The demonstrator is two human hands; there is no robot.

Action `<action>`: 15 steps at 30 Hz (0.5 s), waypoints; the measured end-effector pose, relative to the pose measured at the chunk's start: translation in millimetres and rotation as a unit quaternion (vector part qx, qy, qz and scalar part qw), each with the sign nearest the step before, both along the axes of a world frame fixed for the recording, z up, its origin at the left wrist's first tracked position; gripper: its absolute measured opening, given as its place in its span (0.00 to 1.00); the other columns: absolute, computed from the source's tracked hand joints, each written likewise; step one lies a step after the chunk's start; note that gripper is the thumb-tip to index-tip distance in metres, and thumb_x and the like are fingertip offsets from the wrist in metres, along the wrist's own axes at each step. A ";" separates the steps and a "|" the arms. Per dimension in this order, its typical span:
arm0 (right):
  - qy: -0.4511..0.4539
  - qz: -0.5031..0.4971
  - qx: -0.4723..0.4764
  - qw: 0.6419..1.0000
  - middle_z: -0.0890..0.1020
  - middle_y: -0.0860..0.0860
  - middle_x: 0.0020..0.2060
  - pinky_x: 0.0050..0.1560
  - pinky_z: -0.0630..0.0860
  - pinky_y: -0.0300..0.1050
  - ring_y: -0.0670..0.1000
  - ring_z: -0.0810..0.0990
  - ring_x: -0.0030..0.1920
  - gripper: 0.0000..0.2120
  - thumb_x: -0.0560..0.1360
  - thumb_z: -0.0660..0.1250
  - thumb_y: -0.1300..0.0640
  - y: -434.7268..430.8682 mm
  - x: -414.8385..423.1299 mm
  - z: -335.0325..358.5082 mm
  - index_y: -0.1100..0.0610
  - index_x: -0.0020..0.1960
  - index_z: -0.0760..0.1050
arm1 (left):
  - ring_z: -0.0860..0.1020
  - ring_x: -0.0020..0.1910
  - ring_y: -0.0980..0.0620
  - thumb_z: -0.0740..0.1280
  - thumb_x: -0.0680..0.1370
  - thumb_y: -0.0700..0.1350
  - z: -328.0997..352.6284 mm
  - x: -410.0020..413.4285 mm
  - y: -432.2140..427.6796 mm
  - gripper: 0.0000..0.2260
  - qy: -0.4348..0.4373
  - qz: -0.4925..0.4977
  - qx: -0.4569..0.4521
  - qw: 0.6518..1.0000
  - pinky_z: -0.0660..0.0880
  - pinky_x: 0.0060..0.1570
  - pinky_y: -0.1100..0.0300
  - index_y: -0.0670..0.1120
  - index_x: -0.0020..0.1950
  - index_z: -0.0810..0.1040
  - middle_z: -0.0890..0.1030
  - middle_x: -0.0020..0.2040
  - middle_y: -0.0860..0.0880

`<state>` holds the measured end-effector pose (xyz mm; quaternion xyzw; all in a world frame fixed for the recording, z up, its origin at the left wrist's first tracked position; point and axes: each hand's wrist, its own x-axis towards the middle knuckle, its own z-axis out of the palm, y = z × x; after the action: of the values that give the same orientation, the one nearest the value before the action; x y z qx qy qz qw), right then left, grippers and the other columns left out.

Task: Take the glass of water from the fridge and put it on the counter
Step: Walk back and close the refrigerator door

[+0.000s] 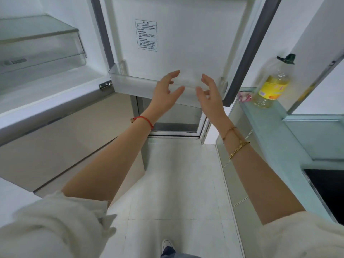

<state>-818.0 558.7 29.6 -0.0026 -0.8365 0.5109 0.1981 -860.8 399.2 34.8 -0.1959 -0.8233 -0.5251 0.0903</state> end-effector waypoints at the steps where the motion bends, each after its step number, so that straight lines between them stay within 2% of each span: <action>1: 0.005 -0.004 0.014 1.000 0.71 0.52 0.72 0.54 0.76 0.35 0.48 0.75 0.53 0.22 0.84 0.61 0.55 3.2 -3.9 -2.4 0.54 0.77 0.64 | 0.73 0.69 0.48 0.67 0.81 0.46 1.2 -7.8 6.9 0.23 0.008 0.002 -0.015 1.000 0.75 0.65 0.52 0.47 0.76 0.68 0.72 0.74 0.49; 4: 0.021 -0.019 0.055 0.998 0.76 0.55 0.67 0.47 0.73 0.25 0.47 0.75 0.49 0.17 0.83 0.62 0.57 9.5 -9.8 -13.6 0.59 0.70 0.72 | 0.74 0.66 0.47 0.66 0.82 0.46 -0.5 -23.6 17.7 0.20 0.022 0.015 -0.047 0.999 0.75 0.64 0.51 0.47 0.74 0.72 0.78 0.69 0.49; 9: 0.025 -0.036 0.052 0.998 0.76 0.55 0.64 0.43 0.72 0.24 0.44 0.74 0.38 0.16 0.82 0.63 0.57 10.0 -15.4 -14.3 0.60 0.69 0.73 | 0.76 0.64 0.49 0.65 0.82 0.48 -3.3 -31.0 18.0 0.16 0.025 0.020 -0.061 0.998 0.77 0.60 0.53 0.49 0.70 0.75 0.84 0.58 0.52; 15: 0.022 -0.026 0.044 0.998 0.75 0.54 0.68 0.44 0.74 0.27 0.45 0.75 0.40 0.18 0.83 0.61 0.56 -0.6 2.8 -13.6 0.58 0.72 0.70 | 0.75 0.65 0.49 0.64 0.82 0.49 -3.8 -16.5 4.9 0.17 0.027 0.011 -0.076 0.997 0.77 0.60 0.56 0.49 0.70 0.74 0.82 0.57 0.54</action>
<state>-815.2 558.1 16.0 -0.0040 -0.8533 0.4682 0.2294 -877.3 404.2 31.1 -0.2074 -0.8603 -0.4542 0.1027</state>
